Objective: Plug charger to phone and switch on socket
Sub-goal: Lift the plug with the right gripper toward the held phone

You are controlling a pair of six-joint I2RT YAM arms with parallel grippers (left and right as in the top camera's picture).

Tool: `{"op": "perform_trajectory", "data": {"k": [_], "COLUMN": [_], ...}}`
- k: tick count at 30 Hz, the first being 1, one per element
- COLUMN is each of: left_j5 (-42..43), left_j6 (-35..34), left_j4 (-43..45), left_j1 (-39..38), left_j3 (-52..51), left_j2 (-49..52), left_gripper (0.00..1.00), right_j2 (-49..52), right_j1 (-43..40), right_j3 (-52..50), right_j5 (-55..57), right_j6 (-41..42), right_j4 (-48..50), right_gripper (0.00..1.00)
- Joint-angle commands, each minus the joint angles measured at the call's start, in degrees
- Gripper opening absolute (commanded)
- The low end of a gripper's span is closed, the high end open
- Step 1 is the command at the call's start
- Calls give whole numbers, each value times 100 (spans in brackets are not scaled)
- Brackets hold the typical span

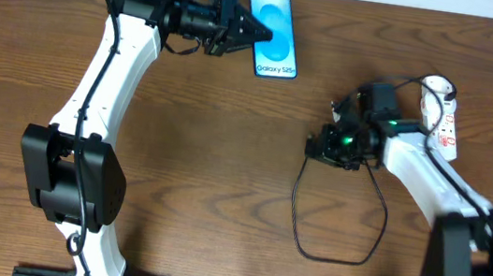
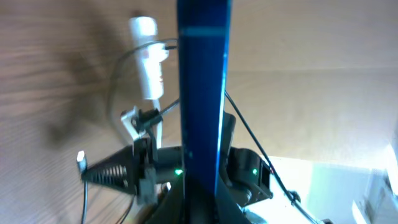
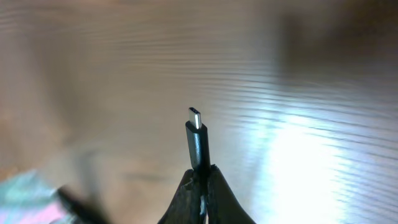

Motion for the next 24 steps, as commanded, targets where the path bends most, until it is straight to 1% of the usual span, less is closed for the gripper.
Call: {"op": "perform_trajectory", "data": {"k": [1, 5, 7, 10, 12, 13, 16, 18, 20, 24], "left_j5": [1019, 1019, 1019, 1069, 1241, 1331, 1338, 1344, 1357, 1353], "left_j6": [81, 74, -48, -376, -671, -984, -1517, -1676, -1692, -1685], "left_j4": [363, 605, 787, 1191, 1665, 2079, 2747, 3016, 3176, 3220], "left_j1": [24, 24, 24, 24, 13, -4, -87, -160, -234, -337], "left_j3": [63, 63, 66, 66, 66, 66, 66, 66, 66, 66], "left_j2": [-170, -170, -170, -170, -170, -170, -170, -170, -170, -170], "left_gripper": [7, 7, 7, 7, 7, 7, 8, 7, 7, 7], "right_j2": [-758, -1550, -1862, -2288, -2529, -2636, -2688, -2688, -2691, -2697], "right_j1": [-20, -7, -7, -7, -7, -4, 13, 13, 13, 26], "right_j3": [50, 50, 50, 50, 50, 50, 50, 50, 50, 50], "right_j5": [-1276, -1309, -1309, -1309, -1309, -1311, -1399, -1399, -1401, -1475], "right_j6": [-866, -857, -857, -855, -852, -780, -459, -334, -162, 280], "right_j4": [-7, 59, 138, 273, 304, 302, 310, 310, 361, 678], "right_gripper": [1, 1, 1, 1, 1, 1, 1, 1, 1, 1]}}
